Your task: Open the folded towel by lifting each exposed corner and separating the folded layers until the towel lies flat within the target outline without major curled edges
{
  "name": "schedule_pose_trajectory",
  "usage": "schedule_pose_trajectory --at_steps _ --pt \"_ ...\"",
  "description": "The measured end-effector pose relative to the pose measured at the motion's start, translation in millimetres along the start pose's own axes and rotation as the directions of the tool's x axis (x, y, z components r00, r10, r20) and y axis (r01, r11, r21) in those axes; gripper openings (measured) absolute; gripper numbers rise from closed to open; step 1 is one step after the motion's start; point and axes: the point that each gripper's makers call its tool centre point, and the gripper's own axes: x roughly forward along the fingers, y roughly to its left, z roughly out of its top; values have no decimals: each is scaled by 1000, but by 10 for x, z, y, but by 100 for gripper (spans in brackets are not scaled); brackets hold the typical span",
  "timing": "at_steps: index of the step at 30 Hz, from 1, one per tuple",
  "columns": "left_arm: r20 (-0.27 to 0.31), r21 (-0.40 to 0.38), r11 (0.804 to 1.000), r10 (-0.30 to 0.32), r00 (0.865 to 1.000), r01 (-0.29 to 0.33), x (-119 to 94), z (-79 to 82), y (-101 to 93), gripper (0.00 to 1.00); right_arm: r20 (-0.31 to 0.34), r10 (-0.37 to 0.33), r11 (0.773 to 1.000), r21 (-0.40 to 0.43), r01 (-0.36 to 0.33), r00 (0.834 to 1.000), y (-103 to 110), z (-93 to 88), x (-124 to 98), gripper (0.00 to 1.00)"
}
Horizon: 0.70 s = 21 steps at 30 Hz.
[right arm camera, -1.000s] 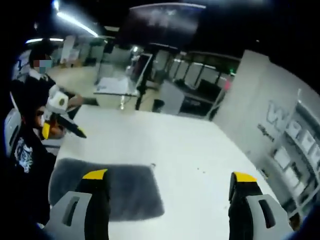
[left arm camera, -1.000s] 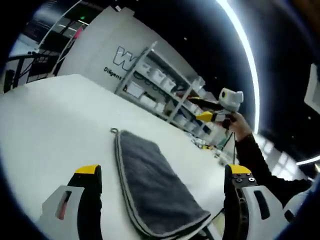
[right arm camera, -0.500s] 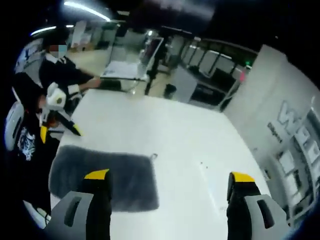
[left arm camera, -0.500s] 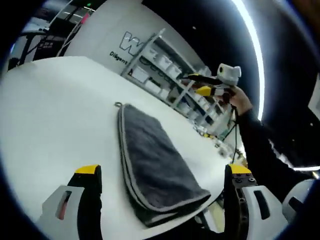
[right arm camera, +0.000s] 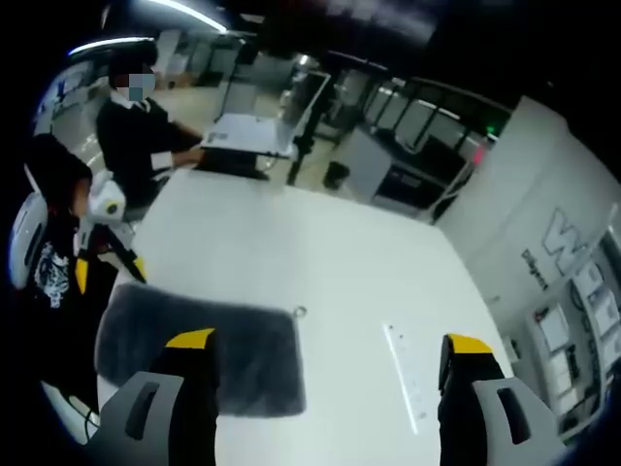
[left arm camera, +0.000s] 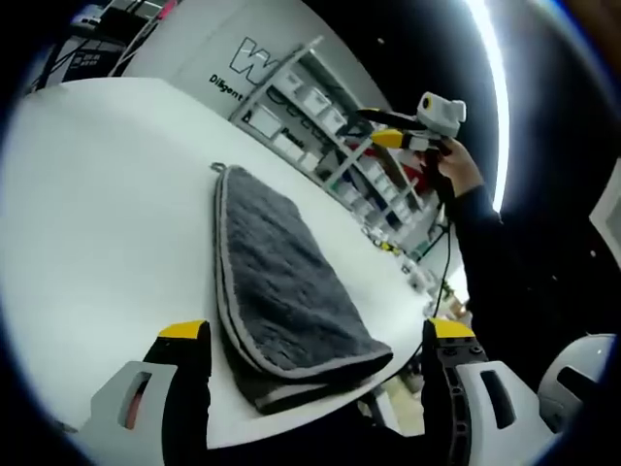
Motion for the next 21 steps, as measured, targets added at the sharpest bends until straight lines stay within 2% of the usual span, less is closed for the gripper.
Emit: schedule_pose_trajectory --at_steps 1,3,7,13,19,21 --pt "4 -7 999 -46 999 46 -7 5 -70 73 -2 2 1000 -1 -2 1000 1 -7 11 93" --pt "4 -9 999 -32 999 32 -22 19 -61 72 -7 -1 1000 3 1 1000 -17 -24 37 92" --pt "3 -4 999 -50 999 50 -6 13 -84 71 -22 2 1000 7 -2 1000 -17 -63 90 91" --pt "17 22 999 -50 999 49 3 6 -76 50 -19 8 1000 8 -8 1000 20 -67 131 91" --pt "4 33 998 -56 998 55 27 -9 -53 46 -22 14 1000 5 -14 1000 71 -52 149 90" --pt "20 56 998 4 1000 -5 0 16 64 50 -23 16 1000 0 -16 1000 94 -44 151 90"
